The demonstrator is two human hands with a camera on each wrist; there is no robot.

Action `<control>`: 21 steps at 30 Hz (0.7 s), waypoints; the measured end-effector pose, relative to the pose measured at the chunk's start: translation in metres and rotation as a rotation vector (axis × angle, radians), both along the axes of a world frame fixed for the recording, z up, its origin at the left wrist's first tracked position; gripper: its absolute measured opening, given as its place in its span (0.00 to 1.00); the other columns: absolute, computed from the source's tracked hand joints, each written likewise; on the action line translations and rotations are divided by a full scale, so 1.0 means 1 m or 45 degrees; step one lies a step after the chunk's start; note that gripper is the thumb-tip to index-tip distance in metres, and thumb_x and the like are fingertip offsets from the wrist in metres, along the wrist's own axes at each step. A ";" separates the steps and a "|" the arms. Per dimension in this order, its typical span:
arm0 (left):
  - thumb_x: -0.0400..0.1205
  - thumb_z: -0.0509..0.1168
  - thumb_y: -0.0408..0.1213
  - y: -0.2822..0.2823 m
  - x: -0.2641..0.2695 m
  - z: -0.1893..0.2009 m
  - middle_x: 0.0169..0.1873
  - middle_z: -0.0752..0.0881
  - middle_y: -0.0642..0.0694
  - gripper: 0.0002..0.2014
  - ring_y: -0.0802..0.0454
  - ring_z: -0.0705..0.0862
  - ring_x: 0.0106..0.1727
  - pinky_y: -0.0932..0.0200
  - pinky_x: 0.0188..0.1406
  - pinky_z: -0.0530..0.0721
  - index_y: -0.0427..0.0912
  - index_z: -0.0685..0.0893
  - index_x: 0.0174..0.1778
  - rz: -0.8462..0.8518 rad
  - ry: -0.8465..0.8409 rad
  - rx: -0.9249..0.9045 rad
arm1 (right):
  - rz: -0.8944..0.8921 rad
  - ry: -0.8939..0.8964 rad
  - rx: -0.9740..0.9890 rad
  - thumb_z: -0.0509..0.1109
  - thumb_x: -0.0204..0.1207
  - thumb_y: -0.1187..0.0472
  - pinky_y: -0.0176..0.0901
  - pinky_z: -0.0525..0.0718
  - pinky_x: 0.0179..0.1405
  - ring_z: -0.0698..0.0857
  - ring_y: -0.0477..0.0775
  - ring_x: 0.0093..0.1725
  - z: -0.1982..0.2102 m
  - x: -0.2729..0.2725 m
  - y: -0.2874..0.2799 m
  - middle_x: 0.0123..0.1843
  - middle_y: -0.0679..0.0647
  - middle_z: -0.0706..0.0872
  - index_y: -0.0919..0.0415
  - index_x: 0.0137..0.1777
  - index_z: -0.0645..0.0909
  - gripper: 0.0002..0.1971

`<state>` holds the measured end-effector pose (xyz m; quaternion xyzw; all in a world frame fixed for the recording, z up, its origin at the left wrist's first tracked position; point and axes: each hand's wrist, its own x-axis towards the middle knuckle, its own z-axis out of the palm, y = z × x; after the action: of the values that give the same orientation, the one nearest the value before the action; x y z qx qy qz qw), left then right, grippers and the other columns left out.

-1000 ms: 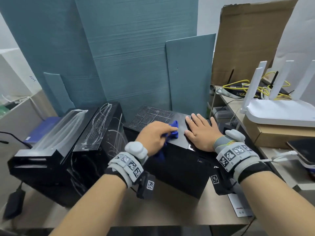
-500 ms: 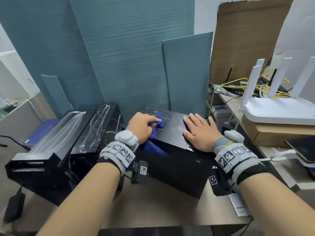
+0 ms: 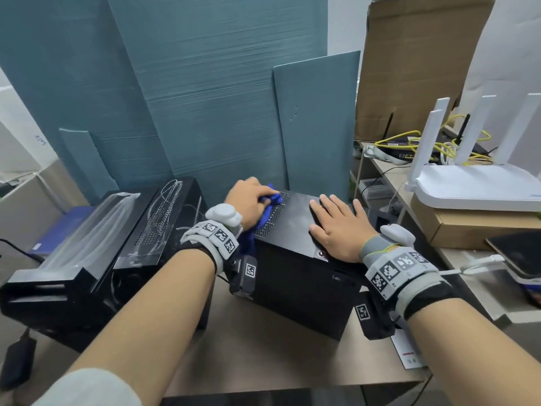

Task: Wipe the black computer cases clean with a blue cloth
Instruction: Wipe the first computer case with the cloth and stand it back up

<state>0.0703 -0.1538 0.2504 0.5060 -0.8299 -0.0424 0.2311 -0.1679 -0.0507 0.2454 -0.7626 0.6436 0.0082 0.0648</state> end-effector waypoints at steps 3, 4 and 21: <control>0.82 0.71 0.43 -0.007 0.010 -0.001 0.49 0.80 0.45 0.06 0.38 0.81 0.55 0.50 0.51 0.81 0.50 0.90 0.52 0.299 0.018 0.067 | -0.003 0.006 -0.009 0.41 0.90 0.40 0.69 0.38 0.86 0.38 0.51 0.90 -0.002 0.002 0.001 0.92 0.49 0.40 0.47 0.91 0.40 0.32; 0.82 0.71 0.47 -0.007 0.007 -0.002 0.48 0.78 0.47 0.05 0.39 0.80 0.54 0.49 0.51 0.80 0.52 0.88 0.49 0.260 -0.003 0.070 | -0.011 0.004 -0.014 0.41 0.90 0.40 0.69 0.38 0.86 0.38 0.51 0.90 -0.003 0.000 0.001 0.92 0.49 0.40 0.47 0.91 0.40 0.32; 0.71 0.75 0.59 0.001 -0.028 0.004 0.32 0.81 0.52 0.24 0.45 0.80 0.37 0.53 0.38 0.77 0.46 0.71 0.33 0.435 0.164 0.228 | -0.047 0.007 -0.024 0.41 0.90 0.40 0.69 0.39 0.86 0.40 0.52 0.90 -0.001 0.001 0.002 0.92 0.49 0.41 0.47 0.91 0.41 0.32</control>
<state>0.0424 -0.1528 0.2543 0.6543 -0.7084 -0.1085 0.2414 -0.1670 -0.0484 0.2447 -0.7511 0.6578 0.0029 0.0559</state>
